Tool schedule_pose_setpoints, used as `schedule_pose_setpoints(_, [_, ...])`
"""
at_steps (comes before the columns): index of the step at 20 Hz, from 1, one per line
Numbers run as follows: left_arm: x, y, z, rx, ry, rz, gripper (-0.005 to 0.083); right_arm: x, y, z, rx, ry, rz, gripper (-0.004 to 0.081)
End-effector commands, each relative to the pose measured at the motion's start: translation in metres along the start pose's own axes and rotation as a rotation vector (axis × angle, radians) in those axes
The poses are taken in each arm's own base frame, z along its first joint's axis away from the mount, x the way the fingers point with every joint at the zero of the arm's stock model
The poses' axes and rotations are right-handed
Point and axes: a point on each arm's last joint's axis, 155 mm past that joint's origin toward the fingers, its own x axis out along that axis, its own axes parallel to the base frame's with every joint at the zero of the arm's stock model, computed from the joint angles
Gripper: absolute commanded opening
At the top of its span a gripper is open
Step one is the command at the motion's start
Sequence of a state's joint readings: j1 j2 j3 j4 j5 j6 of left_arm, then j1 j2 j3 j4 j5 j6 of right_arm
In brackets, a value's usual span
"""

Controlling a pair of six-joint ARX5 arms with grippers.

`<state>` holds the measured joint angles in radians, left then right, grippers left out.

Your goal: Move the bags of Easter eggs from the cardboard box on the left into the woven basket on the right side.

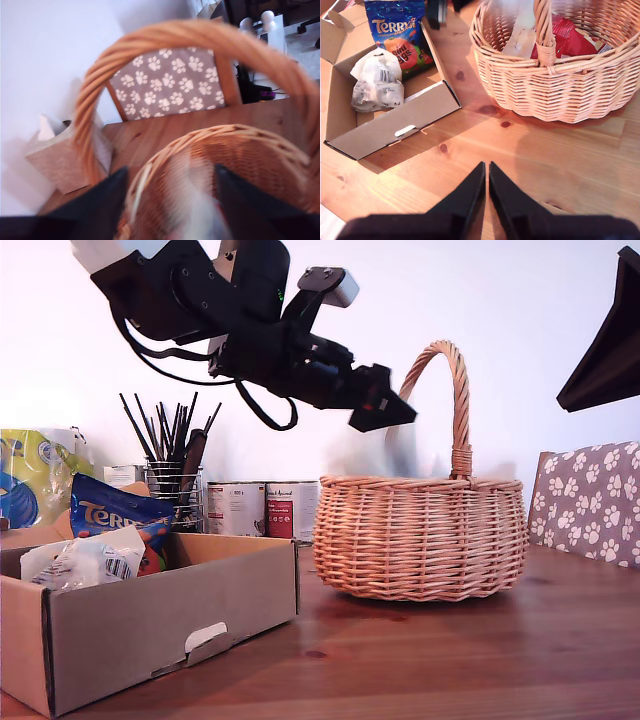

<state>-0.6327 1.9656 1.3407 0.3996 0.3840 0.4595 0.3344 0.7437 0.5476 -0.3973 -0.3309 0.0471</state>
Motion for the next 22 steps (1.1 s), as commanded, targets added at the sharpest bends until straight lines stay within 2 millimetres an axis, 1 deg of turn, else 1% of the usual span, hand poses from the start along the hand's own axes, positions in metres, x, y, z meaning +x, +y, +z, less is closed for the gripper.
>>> schedule_pose_setpoints(1, [-0.004, -0.005, 0.002, 0.001, 0.017, -0.014, 0.0619, 0.003, -0.003, -0.010, 0.002, 0.020, -0.004, -0.0006])
schedule_pose_setpoints(3, [-0.013, -0.004, -0.001, -0.031, 0.078, -0.005, 0.0543, 0.003, -0.003, -0.010, 0.002, 0.020, -0.004, -0.0006])
schedule_pose_setpoints(4, [-0.019, -0.002, -0.004, -0.052, 0.119, 0.005, 0.0487, 0.003, -0.002, -0.010, 0.002, 0.020, -0.003, -0.0006])
schedule_pose_setpoints(5, [-0.028, -0.001, -0.005, -0.063, 0.162, 0.016, 0.0415, 0.003, -0.002, -0.010, 0.002, 0.020, -0.003, -0.0006])
schedule_pose_setpoints(6, [-0.037, 0.002, -0.007, -0.071, 0.205, 0.031, 0.0325, 0.003, -0.003, -0.010, 0.002, 0.020, -0.004, -0.0006])
schedule_pose_setpoints(7, [-0.048, 0.005, -0.008, -0.079, 0.252, 0.047, 0.0207, 0.003, -0.003, -0.010, 0.002, 0.020, -0.004, -0.0006])
schedule_pose_setpoints(8, [-0.061, 0.005, -0.010, -0.090, 0.296, 0.048, 0.0121, 0.003, -0.003, -0.010, 0.002, 0.020, -0.004, -0.0006])
schedule_pose_setpoints(10, [-0.086, -0.001, -0.013, -0.116, 0.380, 0.027, 0.0118, 0.003, -0.003, -0.010, 0.002, 0.020, -0.004, -0.0006])
schedule_pose_setpoints(12, [-0.116, -0.011, -0.024, -0.156, 0.488, -0.006, 0.0152, 0.003, -0.003, -0.010, 0.002, 0.020, -0.004, -0.0006])
schedule_pose_setpoints(13, [-0.132, -0.017, -0.032, -0.184, 0.552, -0.022, 0.0148, 0.003, -0.002, -0.010, 0.002, 0.020, -0.003, -0.0006])
schedule_pose_setpoints(14, [-0.146, -0.019, -0.039, -0.228, 0.608, -0.017, 0.0134, 0.003, -0.003, -0.010, 0.002, 0.020, -0.004, -0.0006])
schedule_pose_setpoints(16, [-0.172, -0.021, -0.050, -0.252, 0.700, 0.002, 0.0071, 0.003, -0.003, -0.010, 0.002, 0.020, -0.004, -0.0006])
schedule_pose_setpoints(17, [-0.181, -0.018, -0.052, -0.253, 0.727, 0.023, 0.0054, 0.003, -0.003, -0.010, 0.002, 0.020, -0.004, -0.0006])
schedule_pose_setpoints(19, [-0.193, -0.017, -0.050, -0.263, 0.739, 0.042, 0.0010, 0.003, -0.003, -0.010, 0.002, 0.020, -0.004, -0.0006])
schedule_pose_setpoints(22, [-0.212, -0.019, -0.058, -0.306, 0.752, 0.072, 0.0007, 0.003, -0.003, -0.010, 0.002, 0.020, -0.004, -0.0006])
